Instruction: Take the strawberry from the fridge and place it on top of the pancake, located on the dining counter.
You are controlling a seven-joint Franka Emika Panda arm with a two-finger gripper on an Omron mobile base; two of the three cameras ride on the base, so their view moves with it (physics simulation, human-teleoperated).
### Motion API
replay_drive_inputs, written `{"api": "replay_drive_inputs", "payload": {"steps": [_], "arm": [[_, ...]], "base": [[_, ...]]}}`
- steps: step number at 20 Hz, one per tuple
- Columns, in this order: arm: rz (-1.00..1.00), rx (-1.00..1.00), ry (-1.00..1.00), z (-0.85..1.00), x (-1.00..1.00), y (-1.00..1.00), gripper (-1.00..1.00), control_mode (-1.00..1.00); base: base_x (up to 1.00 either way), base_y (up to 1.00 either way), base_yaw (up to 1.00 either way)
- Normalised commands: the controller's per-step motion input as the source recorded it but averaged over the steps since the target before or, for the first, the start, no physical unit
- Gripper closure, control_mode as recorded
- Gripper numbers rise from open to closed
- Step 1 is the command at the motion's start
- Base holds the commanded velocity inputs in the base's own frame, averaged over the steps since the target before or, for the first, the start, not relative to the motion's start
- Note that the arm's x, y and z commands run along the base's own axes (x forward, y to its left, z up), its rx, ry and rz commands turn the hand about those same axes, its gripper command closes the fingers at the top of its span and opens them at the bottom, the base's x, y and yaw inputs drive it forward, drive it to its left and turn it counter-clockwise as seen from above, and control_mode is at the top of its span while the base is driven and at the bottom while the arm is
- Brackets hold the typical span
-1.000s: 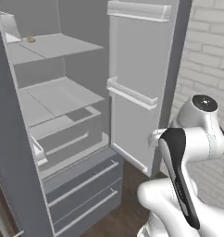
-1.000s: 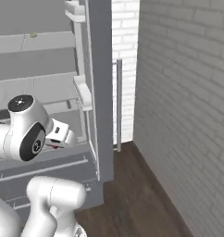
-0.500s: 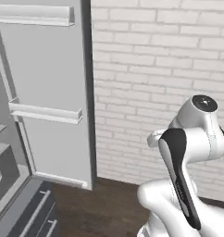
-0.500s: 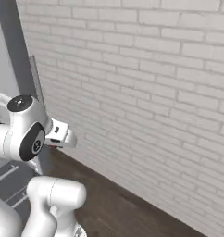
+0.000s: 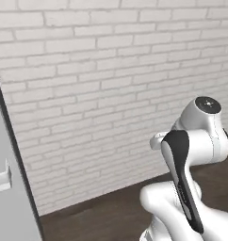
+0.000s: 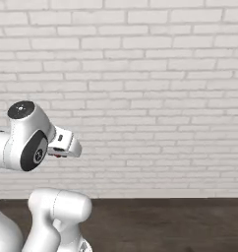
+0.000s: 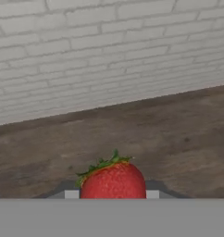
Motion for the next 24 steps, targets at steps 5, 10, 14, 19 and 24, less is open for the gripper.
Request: {"api": "replay_drive_inputs", "payload": {"steps": [5, 10, 14, 19, 24], "arm": [[0.00, 0.00, 0.00, 0.00, 0.00, 0.00, 1.00, 1.00], [0.00, 0.00, 0.00, 0.00, 0.00, 0.00, 1.00, 1.00], [0.00, 0.00, 0.00, 0.00, 0.00, 0.00, 1.00, 1.00], [0.00, 0.00, 0.00, 0.00, 0.00, 0.00, 1.00, 1.00], [0.00, 0.00, 0.00, 0.00, 0.00, 0.00, 1.00, 1.00]], "base": [[0.00, -0.26, -0.91], [0.07, -0.31, -0.82], [0.37, -0.21, -0.70], [0.56, -0.15, -0.68], [0.70, 0.03, -0.75]]}}
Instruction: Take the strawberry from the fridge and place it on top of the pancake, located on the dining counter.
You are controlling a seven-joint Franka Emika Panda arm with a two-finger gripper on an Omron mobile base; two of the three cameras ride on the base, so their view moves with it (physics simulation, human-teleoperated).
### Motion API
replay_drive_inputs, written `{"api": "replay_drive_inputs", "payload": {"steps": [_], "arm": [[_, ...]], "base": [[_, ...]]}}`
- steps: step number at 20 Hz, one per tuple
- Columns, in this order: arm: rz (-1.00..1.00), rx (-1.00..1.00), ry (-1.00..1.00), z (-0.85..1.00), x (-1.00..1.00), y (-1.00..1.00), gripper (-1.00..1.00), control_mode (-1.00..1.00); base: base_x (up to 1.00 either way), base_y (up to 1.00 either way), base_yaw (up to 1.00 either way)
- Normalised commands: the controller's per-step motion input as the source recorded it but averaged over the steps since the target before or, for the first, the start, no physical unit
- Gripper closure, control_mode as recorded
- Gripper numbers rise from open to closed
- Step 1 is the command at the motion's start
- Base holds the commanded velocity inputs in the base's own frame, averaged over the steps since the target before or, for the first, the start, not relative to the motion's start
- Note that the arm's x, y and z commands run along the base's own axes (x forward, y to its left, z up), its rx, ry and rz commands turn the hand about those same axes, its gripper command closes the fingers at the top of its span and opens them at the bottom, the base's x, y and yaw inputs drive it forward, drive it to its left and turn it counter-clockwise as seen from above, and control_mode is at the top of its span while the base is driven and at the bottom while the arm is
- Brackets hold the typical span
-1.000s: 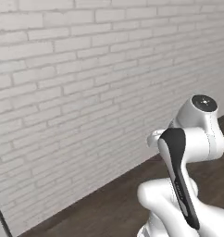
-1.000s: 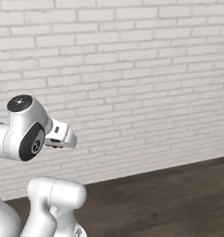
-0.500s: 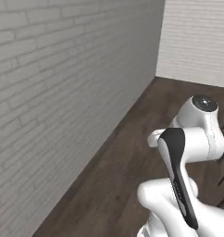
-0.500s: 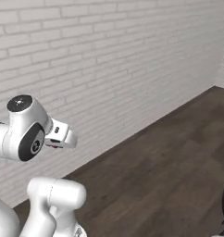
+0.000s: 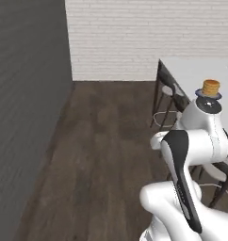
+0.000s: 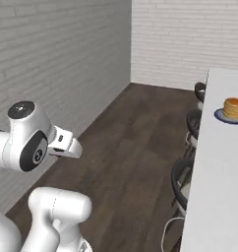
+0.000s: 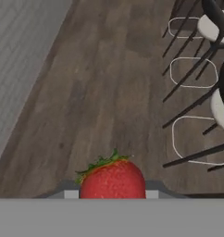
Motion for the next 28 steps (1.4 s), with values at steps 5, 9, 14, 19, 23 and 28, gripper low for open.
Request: {"api": "replay_drive_inputs", "payload": {"steps": [5, 9, 14, 19, 23, 28], "arm": [[0.00, 0.00, 0.00, 0.00, 0.00, 0.00, 1.00, 1.00], [0.00, 0.00, 0.00, 0.00, 0.00, 0.00, 1.00, 1.00], [0.00, 0.00, 0.00, 0.00, 0.00, 0.00, 1.00, 1.00], [0.00, 0.00, 0.00, 0.00, 0.00, 0.00, 1.00, 1.00], [0.00, 0.00, 0.00, 0.00, 0.00, 0.00, 1.00, 1.00], [0.00, 0.00, 0.00, 0.00, 0.00, 0.00, 1.00, 1.00]], "base": [[0.72, 0.45, -0.78], [0.93, 0.60, -0.73], [0.97, 0.62, -0.71], [0.67, 0.56, -0.74], [0.39, 0.50, -0.79], [0.50, 0.66, -0.73]]}}
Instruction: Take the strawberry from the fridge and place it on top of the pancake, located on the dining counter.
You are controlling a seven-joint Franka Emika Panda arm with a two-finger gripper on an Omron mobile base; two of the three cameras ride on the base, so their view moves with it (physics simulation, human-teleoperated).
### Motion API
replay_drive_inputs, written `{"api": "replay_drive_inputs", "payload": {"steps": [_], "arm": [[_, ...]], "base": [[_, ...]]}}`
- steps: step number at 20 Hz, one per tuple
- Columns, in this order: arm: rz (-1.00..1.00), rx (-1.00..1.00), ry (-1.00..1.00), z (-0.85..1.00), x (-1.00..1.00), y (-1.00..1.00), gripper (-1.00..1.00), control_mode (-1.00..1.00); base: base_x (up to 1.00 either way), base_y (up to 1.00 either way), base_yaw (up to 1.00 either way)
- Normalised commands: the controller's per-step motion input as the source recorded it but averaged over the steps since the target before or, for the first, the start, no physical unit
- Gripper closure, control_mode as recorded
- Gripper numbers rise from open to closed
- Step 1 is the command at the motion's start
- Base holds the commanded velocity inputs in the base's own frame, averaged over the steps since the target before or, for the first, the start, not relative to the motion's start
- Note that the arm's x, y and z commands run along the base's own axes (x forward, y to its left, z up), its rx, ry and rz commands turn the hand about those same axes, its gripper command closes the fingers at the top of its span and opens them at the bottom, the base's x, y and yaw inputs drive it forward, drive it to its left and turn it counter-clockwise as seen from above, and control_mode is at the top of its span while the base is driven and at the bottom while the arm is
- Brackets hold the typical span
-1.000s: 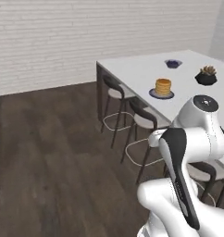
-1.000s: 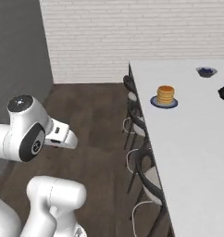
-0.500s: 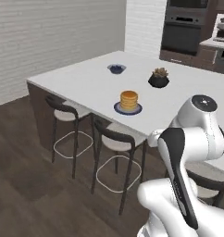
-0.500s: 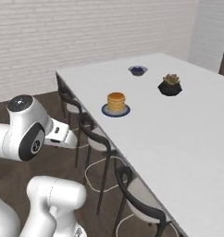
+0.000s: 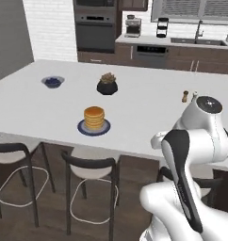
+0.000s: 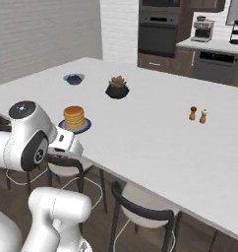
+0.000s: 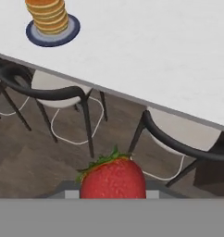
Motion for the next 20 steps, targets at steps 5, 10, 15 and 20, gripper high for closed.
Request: {"api": "replay_drive_inputs", "payload": {"steps": [5, 10, 15, 20], "arm": [[0.00, 0.00, 0.00, 0.00, 0.00, 0.00, 1.00, 1.00], [0.00, 0.00, 0.00, 0.00, 0.00, 0.00, 1.00, 1.00], [0.00, 0.00, 0.00, 0.00, 0.00, 0.00, 1.00, 1.00], [0.00, 0.00, 0.00, 0.00, 0.00, 0.00, 1.00, 1.00]], "base": [[0.27, 0.90, -0.60], [0.01, 1.00, -0.45], [0.01, 1.00, -0.41], [0.18, 0.35, -0.08]]}}
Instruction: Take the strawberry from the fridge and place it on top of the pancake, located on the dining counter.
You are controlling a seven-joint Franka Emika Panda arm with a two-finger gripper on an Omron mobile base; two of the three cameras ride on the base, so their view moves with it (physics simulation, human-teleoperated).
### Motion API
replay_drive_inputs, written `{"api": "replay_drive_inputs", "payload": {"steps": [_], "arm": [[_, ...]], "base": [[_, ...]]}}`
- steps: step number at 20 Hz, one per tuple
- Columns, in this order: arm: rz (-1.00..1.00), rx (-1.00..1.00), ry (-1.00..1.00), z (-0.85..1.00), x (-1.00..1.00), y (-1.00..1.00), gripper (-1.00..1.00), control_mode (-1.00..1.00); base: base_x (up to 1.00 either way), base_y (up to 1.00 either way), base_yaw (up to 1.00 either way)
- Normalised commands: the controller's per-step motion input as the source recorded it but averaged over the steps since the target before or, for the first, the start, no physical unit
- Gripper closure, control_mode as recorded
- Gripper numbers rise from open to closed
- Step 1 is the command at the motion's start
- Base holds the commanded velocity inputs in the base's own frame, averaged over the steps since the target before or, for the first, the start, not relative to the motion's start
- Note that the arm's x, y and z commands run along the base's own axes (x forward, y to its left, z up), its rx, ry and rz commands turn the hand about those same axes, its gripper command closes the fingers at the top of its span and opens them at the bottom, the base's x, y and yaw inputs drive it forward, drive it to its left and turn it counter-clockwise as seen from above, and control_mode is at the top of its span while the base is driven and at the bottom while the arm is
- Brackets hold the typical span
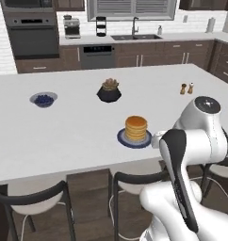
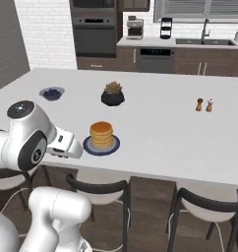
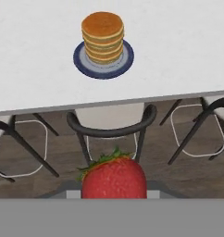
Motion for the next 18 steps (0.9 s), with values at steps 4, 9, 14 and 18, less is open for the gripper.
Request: {"api": "replay_drive_inputs", "payload": {"steps": [4, 9, 14, 18], "arm": [[0.00, 0.00, 0.00, 0.00, 0.00, 0.00, 1.00, 1.00], [0.00, 0.00, 0.00, 0.00, 0.00, 0.00, 1.00, 1.00], [0.00, 0.00, 0.00, 0.00, 0.00, 0.00, 1.00, 1.00], [0.00, 0.00, 0.00, 0.00, 0.00, 0.00, 1.00, 1.00]], "base": [[0.62, 0.00, 0.00], [0.89, -0.06, 0.02], [0.51, -0.04, 0.01], [0.00, 0.00, 0.00]]}}
